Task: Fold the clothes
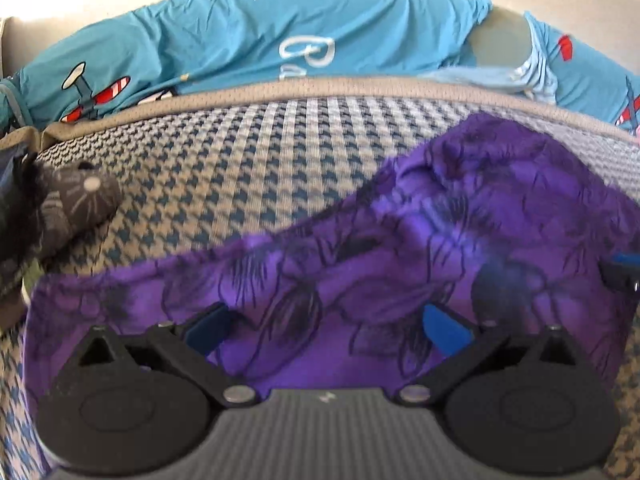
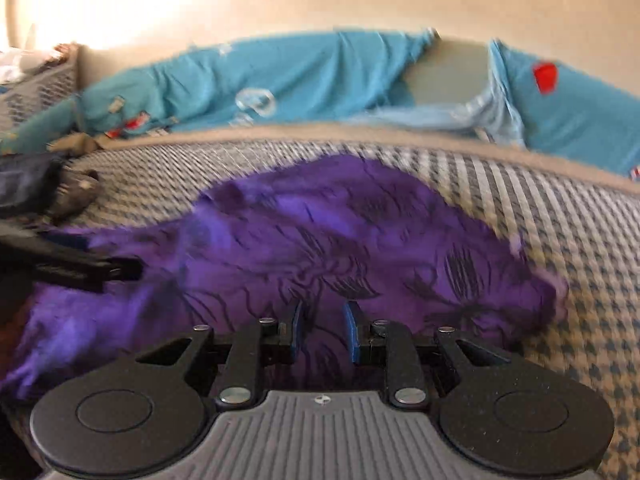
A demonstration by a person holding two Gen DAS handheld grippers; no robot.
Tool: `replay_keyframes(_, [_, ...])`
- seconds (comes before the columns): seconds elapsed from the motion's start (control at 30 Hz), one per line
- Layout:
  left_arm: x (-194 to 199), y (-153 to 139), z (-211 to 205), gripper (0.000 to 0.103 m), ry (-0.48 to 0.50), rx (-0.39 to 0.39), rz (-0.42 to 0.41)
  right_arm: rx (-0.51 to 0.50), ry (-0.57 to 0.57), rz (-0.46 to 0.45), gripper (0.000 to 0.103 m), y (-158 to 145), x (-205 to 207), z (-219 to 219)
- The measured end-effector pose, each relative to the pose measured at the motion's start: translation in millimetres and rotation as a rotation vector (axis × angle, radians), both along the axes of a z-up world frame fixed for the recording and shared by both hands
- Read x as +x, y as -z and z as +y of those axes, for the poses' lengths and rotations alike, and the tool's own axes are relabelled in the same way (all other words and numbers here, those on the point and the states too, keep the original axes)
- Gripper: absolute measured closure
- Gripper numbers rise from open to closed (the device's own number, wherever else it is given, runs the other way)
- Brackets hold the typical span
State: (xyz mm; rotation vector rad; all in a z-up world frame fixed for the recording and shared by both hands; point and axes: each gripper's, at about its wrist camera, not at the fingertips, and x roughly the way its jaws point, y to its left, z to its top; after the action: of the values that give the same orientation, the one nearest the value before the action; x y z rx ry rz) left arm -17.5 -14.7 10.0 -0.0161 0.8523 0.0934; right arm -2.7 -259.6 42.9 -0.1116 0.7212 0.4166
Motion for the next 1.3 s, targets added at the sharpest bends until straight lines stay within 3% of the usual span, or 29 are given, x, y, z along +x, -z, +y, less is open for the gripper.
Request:
replay_keyframes(0.13, [-1.6, 3.1, -1.5, 0.0, 0.007, 0.015, -0.005, -0.063, -0.008, -0.023, 0.077, 5.1, -0.4, 8.7])
replay_keyframes(0.37, [-8.6, -5.4, 4.3, 0.0, -0.011, -0.026, -0.026, -0.108, 0.01, -0.076, 0.074, 1.7, -8.0, 15.5])
replay_keyframes(0.77, [-66.6, -28.4, 50.5, 0.0, -0.168, -0.094, -0.087, -0.059, -0.098, -0.201, 0.073, -19.6, -43.1, 31.0])
replay_keyframes(0.93, [-76.3, -20.8, 66.3, 0.0, -0.22, -0.095, -0.062, -0.116, -0.113, -0.176, 0.07, -10.3, -40.1, 43.2])
replay_keyframes(1.17, [-77.0, -8.9, 63.7, 0.0, -0.185, -0.046, -0.048, -0.158, -0.084, -0.155, 0.066, 2.0, -32.7, 49.0])
replay_keyframes(1.3, [-82.7, -16.4, 71.2, 0.0, -0.2, -0.104, -0.071, -0.141, -0.063, -0.19, 0.066, -2.4, -41.1, 49.3])
